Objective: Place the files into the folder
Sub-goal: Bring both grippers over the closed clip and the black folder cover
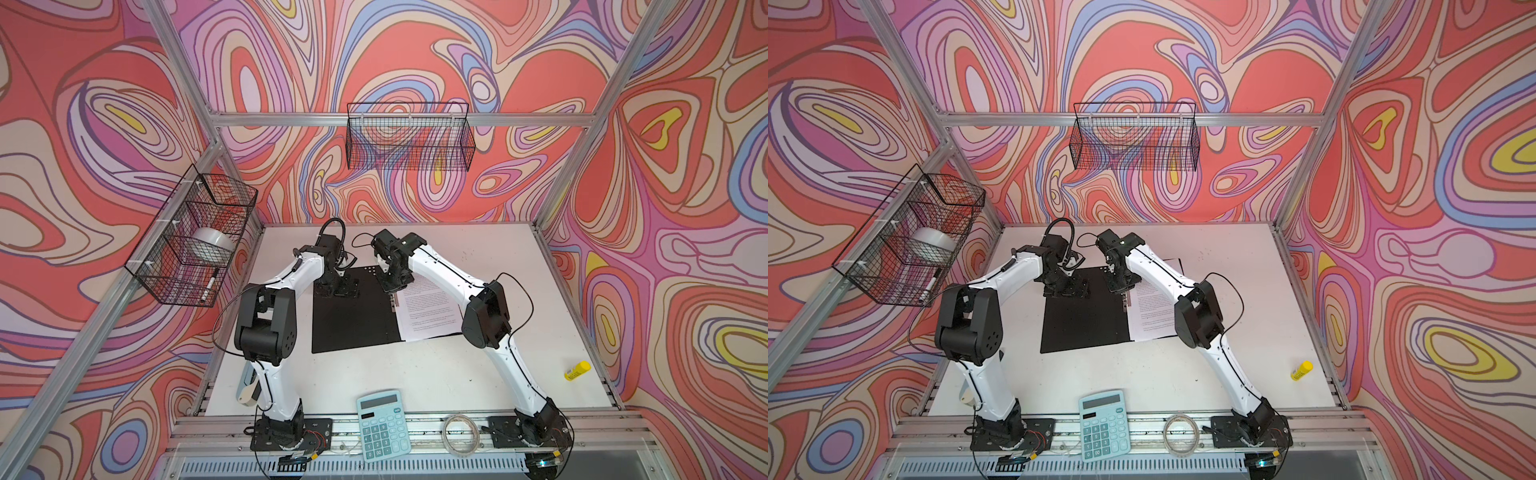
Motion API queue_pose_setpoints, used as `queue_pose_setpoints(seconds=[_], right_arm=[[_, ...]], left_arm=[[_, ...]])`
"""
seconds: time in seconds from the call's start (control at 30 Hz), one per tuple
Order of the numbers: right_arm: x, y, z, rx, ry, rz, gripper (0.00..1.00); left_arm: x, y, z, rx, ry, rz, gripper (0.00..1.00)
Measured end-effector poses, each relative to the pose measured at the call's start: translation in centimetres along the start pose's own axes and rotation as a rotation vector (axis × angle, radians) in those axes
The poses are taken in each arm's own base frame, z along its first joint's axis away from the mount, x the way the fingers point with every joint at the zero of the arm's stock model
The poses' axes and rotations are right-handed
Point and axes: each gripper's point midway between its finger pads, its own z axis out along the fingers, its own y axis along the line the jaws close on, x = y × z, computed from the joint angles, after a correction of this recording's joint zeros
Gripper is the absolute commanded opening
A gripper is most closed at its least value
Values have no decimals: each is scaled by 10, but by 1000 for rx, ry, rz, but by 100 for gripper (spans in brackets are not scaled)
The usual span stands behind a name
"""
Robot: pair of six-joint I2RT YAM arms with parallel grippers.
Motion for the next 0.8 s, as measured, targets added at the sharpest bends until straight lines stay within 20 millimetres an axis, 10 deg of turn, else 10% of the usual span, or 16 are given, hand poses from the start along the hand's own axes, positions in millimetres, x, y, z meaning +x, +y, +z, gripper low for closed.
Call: queue_pose_setpoints(seconds=[0.8], right_arm=[[2,-2,8,10,23,-22,12]], left_arm=[[0,2,5,-7,11,-1,99]])
